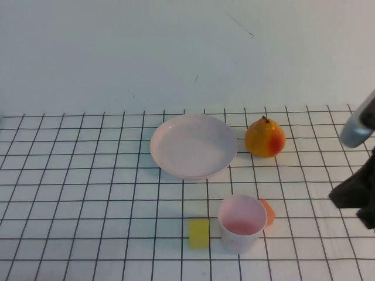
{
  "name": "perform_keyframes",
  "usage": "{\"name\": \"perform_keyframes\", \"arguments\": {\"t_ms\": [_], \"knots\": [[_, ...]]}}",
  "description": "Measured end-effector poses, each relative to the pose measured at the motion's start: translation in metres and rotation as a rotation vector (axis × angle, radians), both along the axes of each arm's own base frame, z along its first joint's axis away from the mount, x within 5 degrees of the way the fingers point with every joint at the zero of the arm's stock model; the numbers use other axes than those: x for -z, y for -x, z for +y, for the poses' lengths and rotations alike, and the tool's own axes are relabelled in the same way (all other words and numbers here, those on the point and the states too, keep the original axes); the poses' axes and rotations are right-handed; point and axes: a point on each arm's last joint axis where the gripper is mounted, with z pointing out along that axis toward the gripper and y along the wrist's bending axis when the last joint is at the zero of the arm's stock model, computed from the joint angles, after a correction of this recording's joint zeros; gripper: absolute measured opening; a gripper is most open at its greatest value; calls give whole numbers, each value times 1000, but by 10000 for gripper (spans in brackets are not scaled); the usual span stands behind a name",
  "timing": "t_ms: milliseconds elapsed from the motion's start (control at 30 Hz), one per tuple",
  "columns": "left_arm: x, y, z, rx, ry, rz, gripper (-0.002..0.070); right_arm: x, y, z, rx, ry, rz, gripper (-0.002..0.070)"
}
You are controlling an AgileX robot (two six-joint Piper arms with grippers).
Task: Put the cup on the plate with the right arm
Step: Pick up the cup from the table
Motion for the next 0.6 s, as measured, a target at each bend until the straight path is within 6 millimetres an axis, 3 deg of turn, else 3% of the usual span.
{"name": "perform_keyframes", "arguments": {"t_ms": [233, 300, 500, 600], "knots": [[0, 0, 0, 0, 0, 0, -2, 35, -31, 43, -86, 51, 115, 31], [0, 0, 0, 0, 0, 0, -2, 39, -45, 49, -88, 56, 139, 97], [0, 0, 0, 0, 0, 0, -3, 48, -82, 68, -103, 63, 166, 382], [0, 0, 0, 0, 0, 0, -3, 55, -95, 82, -132, 71, 169, 438]]}}
